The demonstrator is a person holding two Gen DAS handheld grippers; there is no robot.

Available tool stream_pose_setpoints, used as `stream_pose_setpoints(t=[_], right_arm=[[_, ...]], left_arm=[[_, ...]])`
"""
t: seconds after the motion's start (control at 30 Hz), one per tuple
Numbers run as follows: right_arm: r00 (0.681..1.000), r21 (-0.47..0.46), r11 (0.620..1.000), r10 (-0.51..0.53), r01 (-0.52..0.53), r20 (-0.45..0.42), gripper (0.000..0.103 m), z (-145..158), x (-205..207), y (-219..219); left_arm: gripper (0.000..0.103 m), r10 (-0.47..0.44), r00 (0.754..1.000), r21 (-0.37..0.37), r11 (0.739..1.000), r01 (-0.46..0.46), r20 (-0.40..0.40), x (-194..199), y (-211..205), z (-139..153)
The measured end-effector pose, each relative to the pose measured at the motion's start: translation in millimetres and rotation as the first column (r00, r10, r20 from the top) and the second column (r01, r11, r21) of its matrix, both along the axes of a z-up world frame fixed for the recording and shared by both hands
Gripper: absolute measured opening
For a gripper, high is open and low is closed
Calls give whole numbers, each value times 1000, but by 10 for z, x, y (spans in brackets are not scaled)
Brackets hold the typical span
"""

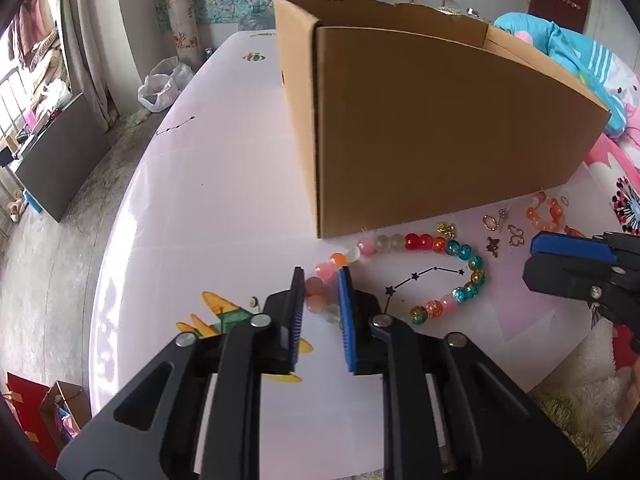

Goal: Organize jewelry
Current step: 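Lower the left gripper onto the multicolour beaded bracelet and close it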

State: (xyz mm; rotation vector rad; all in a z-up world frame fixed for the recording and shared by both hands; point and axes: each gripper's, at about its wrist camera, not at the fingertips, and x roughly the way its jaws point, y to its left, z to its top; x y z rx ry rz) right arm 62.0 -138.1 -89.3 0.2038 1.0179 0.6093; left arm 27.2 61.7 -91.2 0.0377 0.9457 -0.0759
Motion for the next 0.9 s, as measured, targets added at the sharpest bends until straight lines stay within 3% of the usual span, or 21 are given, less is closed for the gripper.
stream_pose_setpoints(t=[0.53,0.67,0.9], right_arm=[[999,-114,993,36,-39,-23,12,-205,212,257],[999,-114,992,50,-51,-9,5,-189,221,318],[997,-101,992,77,-75,18,5,-75,114,317]], left_arm=[[13,-28,1000,-99,995,27,-9,-66,26,3],[13,-59,998,-154,987,56,-19,-117,21,-5],[15,-118,993,-226,968,108,-30,-259,-17,26]])
